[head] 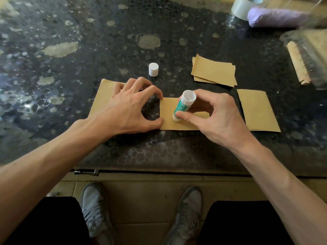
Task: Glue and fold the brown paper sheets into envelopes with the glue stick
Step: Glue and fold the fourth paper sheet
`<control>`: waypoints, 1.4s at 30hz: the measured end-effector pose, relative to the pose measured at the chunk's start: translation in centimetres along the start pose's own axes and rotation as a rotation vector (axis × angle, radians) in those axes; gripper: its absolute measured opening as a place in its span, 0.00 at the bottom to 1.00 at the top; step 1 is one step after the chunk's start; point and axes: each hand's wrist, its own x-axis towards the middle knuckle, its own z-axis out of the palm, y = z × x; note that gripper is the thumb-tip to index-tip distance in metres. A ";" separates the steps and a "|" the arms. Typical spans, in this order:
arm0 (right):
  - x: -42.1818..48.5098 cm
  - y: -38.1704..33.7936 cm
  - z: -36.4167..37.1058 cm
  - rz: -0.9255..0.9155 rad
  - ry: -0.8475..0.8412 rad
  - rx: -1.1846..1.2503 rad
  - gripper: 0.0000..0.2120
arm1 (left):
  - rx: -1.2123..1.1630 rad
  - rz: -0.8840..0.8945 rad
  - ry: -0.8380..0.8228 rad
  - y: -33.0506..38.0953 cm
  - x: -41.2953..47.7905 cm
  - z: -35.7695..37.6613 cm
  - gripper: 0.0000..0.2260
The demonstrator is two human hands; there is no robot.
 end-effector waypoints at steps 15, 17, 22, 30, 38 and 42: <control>-0.8 -0.2 -0.2 0.008 -0.107 0.015 0.18 | -0.008 -0.002 0.003 0.0 0.0 0.0 0.29; -0.9 -0.2 -0.2 0.000 -0.131 0.022 0.15 | -0.005 0.001 -0.003 -0.1 0.0 0.0 0.29; -1.1 -0.4 -0.3 0.010 -0.147 0.031 0.15 | -0.005 0.001 -0.011 -0.2 0.0 0.0 0.30; -1.4 -0.5 -0.1 0.030 -0.111 0.017 0.16 | 0.007 0.005 0.007 -0.2 0.0 0.2 0.29; -1.1 0.2 -0.5 0.190 0.129 0.496 0.14 | 0.001 0.010 -0.005 -0.1 0.0 0.0 0.29; -0.5 0.7 0.2 0.107 0.169 0.298 0.17 | -0.010 0.002 -0.013 0.0 0.0 -0.2 0.30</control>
